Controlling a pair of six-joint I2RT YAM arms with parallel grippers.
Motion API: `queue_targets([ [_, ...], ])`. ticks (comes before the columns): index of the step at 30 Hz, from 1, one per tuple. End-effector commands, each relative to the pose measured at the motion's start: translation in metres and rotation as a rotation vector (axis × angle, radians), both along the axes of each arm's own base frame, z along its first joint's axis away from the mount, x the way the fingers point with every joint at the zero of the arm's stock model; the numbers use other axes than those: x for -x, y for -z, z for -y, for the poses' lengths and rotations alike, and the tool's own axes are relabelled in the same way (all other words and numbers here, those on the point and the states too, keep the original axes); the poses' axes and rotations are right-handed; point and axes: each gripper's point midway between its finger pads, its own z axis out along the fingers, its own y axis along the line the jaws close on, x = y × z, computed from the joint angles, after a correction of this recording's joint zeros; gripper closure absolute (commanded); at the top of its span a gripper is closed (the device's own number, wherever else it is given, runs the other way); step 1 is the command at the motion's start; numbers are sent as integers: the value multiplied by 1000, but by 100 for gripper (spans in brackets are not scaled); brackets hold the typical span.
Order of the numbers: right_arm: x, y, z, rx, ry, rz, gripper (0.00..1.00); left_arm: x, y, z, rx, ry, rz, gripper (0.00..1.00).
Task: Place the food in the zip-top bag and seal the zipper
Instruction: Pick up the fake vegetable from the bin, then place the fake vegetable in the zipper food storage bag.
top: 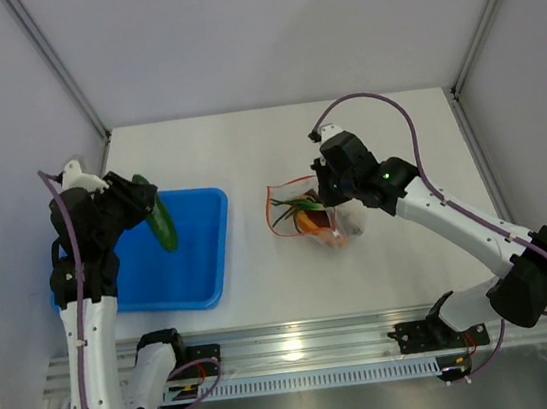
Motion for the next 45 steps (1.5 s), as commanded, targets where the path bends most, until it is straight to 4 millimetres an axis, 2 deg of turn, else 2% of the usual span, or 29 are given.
queue_targets([
  [1,2,-30,-9,-73,53,71,100,11,-26,60,233,206,-24,99],
  [2,5,-29,-14,-85,51,62,100,12,-30,71,273,247,-23,99],
  [3,5,-28,-16,-96,55,55,100,18,-34,94,329,318,-28,99],
  [4,6,-28,-21,-122,64,44,100,22,-24,106,356,357,-50,99],
  [5,8,-27,-25,-138,58,39,100,25,-31,114,365,382,-14,100],
  [6,11,-31,-33,-157,44,46,100,29,-41,134,386,442,28,99],
  [7,13,-34,-37,-177,46,42,100,30,-32,142,394,452,19,99],
  [8,14,-37,-42,-187,39,41,100,28,-40,148,404,464,57,100],
  [9,19,-37,-47,-191,23,39,100,33,-39,163,427,509,38,99],
  [12,26,-33,-52,-181,19,27,100,30,-42,178,442,513,25,99],
  [17,41,-23,-60,-187,8,13,100,20,-65,179,509,417,121,99],
  [18,43,-24,-63,-193,4,14,100,17,-73,176,508,375,167,99],
  [20,45,-28,-67,-208,-5,19,100,14,-72,179,520,343,210,99],
  [22,49,-33,-72,-233,-21,17,100,6,-79,178,539,308,289,99],
  [25,51,-38,-77,-255,-31,20,100,2,-74,186,569,301,271,99],
  [29,53,-47,-79,-285,-22,32,100,-6,-57,206,569,309,201,99],
  [32,52,-62,-85,-358,-23,31,100,-4,-55,219,551,328,254,99],
  [33,53,-65,-86,-381,-33,16,100,-3,-46,222,538,336,257,99],
  [36,55,-75,-90,-447,-32,-7,100,-3,-48,226,511,346,281,100],
  [40,51,-84,-91,-520,-20,-38,100,-2,-41,228,469,349,286,99],
  [45,48,-99,-89,-602,-22,-54,100,8,-22,236,411,411,291,99],
])
